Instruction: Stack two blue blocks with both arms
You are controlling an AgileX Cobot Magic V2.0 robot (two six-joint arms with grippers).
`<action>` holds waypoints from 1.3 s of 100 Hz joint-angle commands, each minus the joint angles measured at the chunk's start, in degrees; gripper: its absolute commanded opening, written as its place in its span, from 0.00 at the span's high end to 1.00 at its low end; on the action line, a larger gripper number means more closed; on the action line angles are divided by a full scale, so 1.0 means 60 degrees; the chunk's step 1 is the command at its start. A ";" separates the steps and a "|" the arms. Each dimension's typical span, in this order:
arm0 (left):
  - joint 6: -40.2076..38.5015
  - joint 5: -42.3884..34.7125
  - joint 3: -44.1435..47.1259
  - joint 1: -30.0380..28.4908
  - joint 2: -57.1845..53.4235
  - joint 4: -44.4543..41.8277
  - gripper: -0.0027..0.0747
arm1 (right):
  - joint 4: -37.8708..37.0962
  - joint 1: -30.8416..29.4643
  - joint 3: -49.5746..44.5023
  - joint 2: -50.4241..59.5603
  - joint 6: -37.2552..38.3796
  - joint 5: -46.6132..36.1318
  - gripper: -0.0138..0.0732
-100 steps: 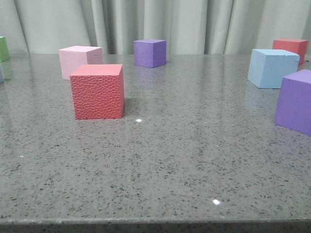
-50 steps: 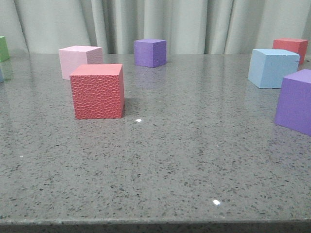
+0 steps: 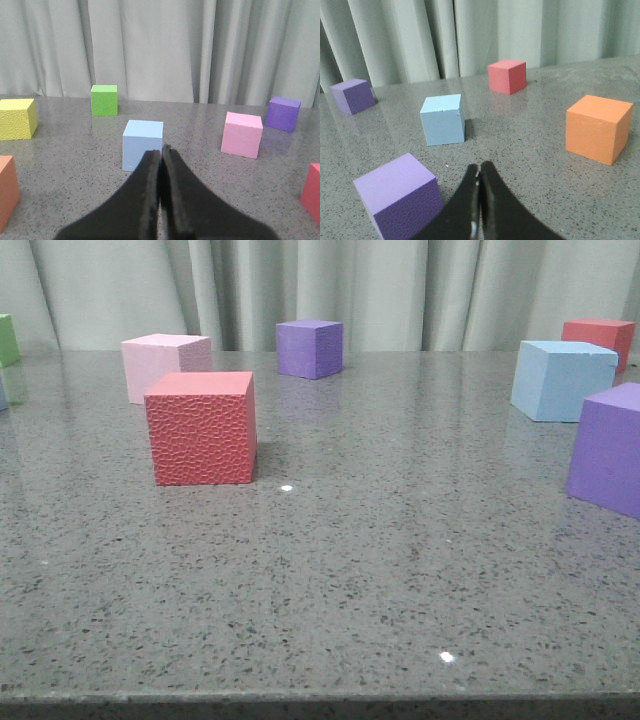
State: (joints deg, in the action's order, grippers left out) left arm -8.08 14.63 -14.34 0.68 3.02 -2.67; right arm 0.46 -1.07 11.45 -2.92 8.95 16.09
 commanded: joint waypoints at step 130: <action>-0.0031 0.0271 -0.4419 -0.0063 0.4983 -0.0034 0.07 | 0.0045 -0.0052 0.4780 -0.4629 -0.0216 0.2294 0.16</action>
State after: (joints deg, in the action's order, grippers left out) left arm -8.08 20.94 -38.53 0.68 32.23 -1.88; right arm 0.69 -1.07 38.06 -30.21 8.26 35.07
